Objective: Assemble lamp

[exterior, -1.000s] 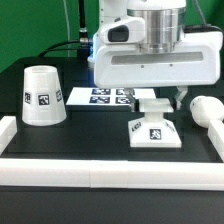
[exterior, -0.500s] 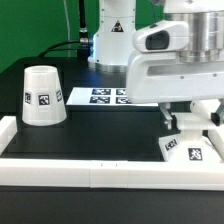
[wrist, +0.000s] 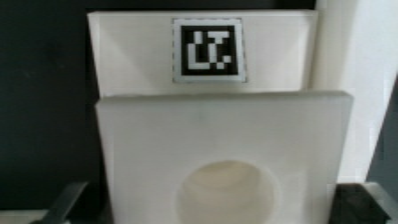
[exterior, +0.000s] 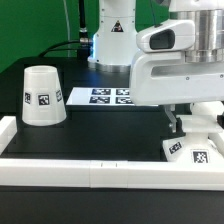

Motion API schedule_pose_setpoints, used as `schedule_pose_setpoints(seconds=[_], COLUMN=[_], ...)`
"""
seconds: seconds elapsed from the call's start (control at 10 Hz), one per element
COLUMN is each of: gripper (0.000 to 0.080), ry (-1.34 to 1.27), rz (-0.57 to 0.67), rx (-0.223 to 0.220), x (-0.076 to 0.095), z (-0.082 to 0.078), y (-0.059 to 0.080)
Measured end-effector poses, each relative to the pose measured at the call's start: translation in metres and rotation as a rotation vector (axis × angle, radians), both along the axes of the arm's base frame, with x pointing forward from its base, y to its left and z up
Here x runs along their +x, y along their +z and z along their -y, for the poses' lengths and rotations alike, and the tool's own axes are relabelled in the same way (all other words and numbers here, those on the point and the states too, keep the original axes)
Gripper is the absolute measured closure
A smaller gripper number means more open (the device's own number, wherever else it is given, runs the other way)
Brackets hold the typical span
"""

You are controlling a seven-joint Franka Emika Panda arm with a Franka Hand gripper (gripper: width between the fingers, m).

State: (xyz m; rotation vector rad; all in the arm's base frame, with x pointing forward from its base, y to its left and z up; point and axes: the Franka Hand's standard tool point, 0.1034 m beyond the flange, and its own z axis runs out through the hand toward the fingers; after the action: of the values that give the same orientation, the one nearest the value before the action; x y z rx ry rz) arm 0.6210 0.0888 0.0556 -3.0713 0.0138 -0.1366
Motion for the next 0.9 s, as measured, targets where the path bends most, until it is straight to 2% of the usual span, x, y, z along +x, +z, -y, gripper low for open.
schedule_pose_setpoints(seconds=[0.1, 0.2, 0.3, 0.5, 0.6, 0.8, 0.9], gripper=[0.0262, 0.0163, 0.0163, 0.0103, 0.0103, 0.0101, 0.0101], ry=[0.002, 0.002, 0.002, 0.004, 0.012, 0.004, 0.007], rz=[-0.001, -0.002, -0.002, -0.003, 0.001, -0.017, -0.025], rx=[0.000, 0.000, 0.000, -0.001, -0.002, -0.006, -0.003], x=[0.000, -0.001, -0.001, -0.001, -0.006, -0.037, -0.049], z=[0.000, 0.000, 0.000, 0.000, 0.001, -0.006, -0.009], y=[-0.001, -0.001, -0.001, -0.002, -0.002, -0.001, 0.005])
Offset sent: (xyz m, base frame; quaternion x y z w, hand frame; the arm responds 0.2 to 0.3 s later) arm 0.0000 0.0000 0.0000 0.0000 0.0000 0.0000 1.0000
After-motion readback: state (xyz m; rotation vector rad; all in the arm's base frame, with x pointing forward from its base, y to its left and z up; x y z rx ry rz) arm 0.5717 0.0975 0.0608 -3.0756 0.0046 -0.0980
